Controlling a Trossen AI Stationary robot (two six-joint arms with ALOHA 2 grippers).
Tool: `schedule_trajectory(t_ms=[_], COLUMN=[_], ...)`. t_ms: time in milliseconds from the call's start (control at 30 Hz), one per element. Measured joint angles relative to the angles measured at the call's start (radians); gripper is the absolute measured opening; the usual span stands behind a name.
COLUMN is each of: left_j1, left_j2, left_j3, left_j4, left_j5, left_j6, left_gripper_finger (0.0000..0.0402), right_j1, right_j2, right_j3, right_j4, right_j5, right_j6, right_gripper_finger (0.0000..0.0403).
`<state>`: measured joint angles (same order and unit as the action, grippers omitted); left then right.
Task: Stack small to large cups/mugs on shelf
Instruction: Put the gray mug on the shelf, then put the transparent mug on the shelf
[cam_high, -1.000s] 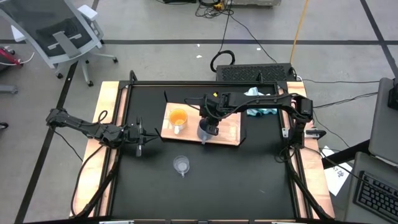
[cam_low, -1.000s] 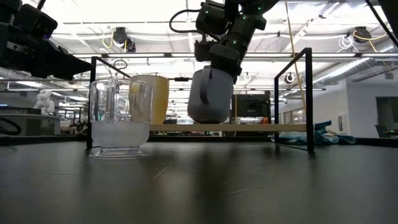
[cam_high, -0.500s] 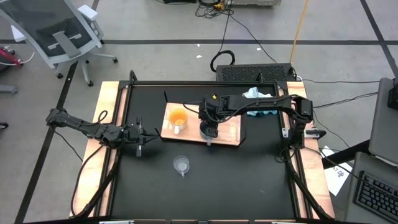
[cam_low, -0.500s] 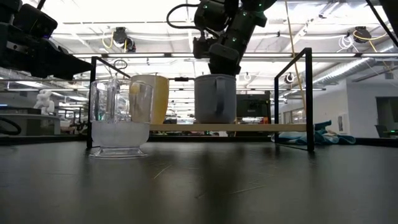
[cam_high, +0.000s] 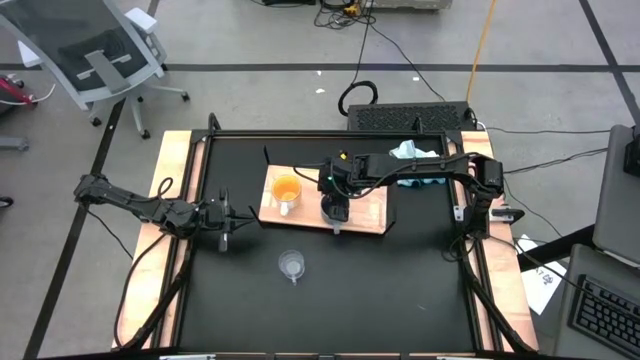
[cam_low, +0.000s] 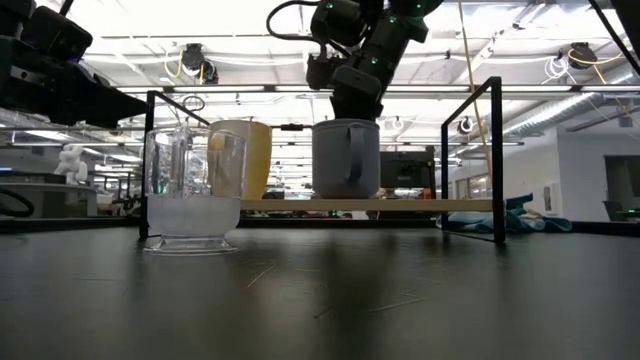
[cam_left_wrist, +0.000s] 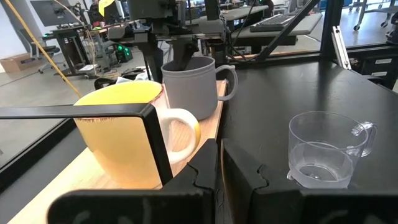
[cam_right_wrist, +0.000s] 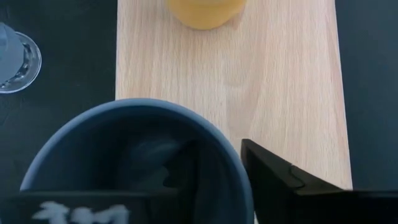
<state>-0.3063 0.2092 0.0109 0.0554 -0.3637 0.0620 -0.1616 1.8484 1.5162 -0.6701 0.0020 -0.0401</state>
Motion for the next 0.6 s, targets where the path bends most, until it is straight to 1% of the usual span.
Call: schedule_trajectory(t_ms=[167,300,433,600], left_j1=[0.000,0.000,0.000,0.000], left_j2=[0.000,0.000,0.000,0.000], left_j3=[0.000,0.000,0.000,0.000], left_j4=[0.000,0.000,0.000,0.000], left_j5=[0.000,0.000,0.000,0.000], left_j6=[0.000,0.000,0.000,0.000], left_gripper_finger=[0.0026,0.0026,0.0026,0.0026], right_j1=[0.000,0.001,0.001,0.008], right_j2=[-0.006,-0.034,-0.077,-0.143], right_j3=[0.001,0.001,0.001,0.001], right_j4=[-0.001,0.000,-0.001,-0.007], right_j5=[-0.002,-0.002,-0.003,-0.002], right_j6=[0.015,0.021,0.035,0.046], right_gripper_finger=[0.0163,0.0186,0.0196,0.0196])
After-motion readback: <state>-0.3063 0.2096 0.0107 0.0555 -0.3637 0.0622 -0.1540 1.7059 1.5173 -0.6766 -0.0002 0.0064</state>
